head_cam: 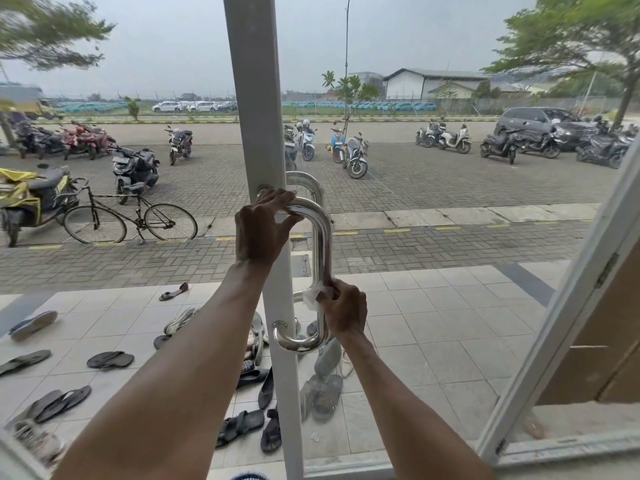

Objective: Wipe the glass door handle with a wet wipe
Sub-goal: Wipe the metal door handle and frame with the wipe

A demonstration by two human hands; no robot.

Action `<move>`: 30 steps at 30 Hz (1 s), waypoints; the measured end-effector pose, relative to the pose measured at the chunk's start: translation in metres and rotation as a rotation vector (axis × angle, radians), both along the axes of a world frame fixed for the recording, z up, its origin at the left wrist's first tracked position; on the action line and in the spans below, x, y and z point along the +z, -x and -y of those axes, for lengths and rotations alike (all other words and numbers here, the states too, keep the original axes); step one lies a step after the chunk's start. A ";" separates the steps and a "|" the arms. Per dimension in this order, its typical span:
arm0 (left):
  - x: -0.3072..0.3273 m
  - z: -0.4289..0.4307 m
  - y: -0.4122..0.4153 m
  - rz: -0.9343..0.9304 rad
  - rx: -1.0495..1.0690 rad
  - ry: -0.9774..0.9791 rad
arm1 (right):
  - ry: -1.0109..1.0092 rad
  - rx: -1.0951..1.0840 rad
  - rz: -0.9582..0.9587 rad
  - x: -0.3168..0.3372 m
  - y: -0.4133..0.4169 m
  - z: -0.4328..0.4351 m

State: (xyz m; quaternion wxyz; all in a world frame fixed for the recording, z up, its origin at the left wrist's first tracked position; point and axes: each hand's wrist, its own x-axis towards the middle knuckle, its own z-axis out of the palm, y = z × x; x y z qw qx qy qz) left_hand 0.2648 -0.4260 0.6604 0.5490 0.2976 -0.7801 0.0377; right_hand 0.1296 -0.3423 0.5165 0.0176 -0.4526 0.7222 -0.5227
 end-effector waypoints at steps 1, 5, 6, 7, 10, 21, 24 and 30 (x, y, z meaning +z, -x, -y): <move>0.001 -0.001 0.000 0.001 -0.001 -0.013 | -0.011 0.000 -0.004 0.003 0.001 0.000; 0.007 -0.003 -0.002 0.004 -0.003 -0.055 | 0.043 0.011 -0.011 0.032 0.001 0.000; 0.009 -0.005 -0.003 0.008 0.001 -0.058 | 0.075 0.012 -0.011 0.044 0.001 0.001; 0.010 -0.006 -0.003 0.013 0.002 -0.061 | 0.108 0.009 -0.013 0.057 0.001 0.003; 0.013 -0.009 -0.004 0.021 0.013 -0.080 | 0.190 0.008 -0.040 0.094 0.004 0.010; 0.021 -0.008 -0.011 0.081 0.034 -0.110 | 0.153 0.080 -0.041 0.084 0.011 0.005; 0.020 -0.006 -0.018 0.070 0.022 -0.111 | 0.163 0.086 -0.053 0.097 0.012 0.005; 0.031 -0.006 -0.025 0.104 0.011 -0.145 | 0.174 0.124 -0.181 0.151 0.009 0.008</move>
